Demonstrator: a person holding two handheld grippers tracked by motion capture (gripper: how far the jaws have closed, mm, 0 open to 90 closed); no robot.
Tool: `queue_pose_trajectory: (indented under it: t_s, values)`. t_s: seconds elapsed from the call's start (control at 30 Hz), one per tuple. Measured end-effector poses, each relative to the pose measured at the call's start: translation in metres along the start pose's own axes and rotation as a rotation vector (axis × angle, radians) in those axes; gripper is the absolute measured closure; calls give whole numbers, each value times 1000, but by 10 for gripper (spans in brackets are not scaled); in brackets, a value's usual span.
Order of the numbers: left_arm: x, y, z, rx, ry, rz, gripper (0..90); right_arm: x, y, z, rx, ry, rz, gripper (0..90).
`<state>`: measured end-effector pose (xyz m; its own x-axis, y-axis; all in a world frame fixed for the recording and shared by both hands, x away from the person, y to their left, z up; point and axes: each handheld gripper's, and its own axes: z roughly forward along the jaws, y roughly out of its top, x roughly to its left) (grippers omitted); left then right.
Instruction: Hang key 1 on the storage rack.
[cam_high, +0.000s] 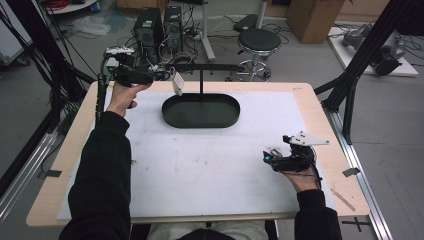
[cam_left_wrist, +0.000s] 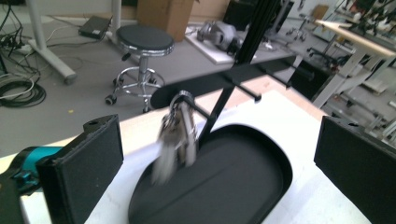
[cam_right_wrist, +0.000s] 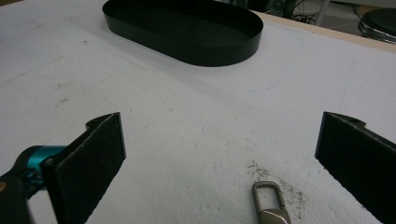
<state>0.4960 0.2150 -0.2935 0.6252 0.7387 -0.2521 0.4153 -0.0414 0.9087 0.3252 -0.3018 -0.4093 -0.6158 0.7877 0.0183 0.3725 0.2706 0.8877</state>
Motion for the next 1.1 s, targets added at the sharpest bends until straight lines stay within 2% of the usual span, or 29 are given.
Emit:
queue_pose_trajectory:
  t_s: [0.07, 0.17, 0.27, 0.5, 0.7, 0.87, 1.1]
  values:
    - [-2, -5, -2, 17, 5, 13, 17, 0, 0, 0, 0, 0, 0, 8]
    - [-4, -13, -5, 48, -13, 14, 17, 0, 0, 0, 3, -1, -1, 8]
    - [-4, -21, -6, 71, -5, 19, 17, 0, 0, 0, 0, 0, 0, 8]
    - [-8, -34, -12, 82, -11, 19, 17, 0, 0, 0, 2, 0, 1, 8]
    - [-12, -45, -13, 127, 1, 46, 17, 1, 0, 0, 0, -2, -7, 8]
    - [-12, -56, -24, 140, 25, 53, 17, 0, 0, 0, 6, -1, -7, 8]
    - [-11, -79, -47, 167, 57, 57, 17, 0, -1, 0, 12, 4, 3, 8]
